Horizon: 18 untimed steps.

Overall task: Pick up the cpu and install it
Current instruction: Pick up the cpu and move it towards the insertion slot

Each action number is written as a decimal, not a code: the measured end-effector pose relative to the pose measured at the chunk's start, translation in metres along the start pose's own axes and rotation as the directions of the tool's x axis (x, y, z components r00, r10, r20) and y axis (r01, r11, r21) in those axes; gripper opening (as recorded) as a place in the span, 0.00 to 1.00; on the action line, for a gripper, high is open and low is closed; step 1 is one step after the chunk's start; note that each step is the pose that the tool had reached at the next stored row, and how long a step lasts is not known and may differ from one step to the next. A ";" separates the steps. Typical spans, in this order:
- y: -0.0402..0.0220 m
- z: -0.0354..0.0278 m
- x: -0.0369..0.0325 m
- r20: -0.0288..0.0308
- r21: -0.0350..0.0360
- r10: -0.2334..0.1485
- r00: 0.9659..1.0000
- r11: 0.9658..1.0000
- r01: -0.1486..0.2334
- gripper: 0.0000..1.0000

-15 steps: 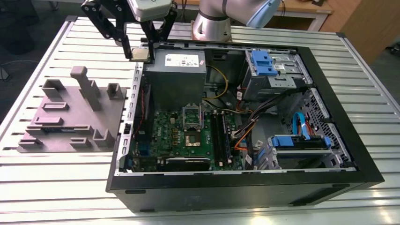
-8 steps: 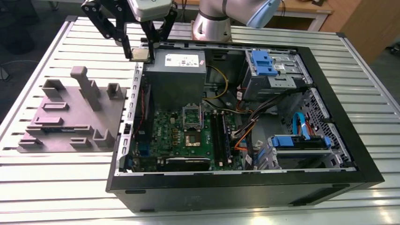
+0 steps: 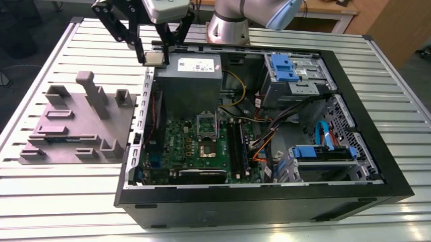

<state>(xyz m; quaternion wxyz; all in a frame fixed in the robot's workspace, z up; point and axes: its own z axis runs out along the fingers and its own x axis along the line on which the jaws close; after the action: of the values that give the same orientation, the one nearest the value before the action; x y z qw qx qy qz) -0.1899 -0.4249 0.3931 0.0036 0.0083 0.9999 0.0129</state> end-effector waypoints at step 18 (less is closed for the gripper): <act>0.0004 0.0006 -0.0266 0.000 0.000 0.000 1.000 1.000 0.000 0.47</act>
<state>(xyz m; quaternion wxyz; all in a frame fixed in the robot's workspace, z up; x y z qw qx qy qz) -0.1633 -0.4249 0.3928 0.0036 0.0085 0.9999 0.0129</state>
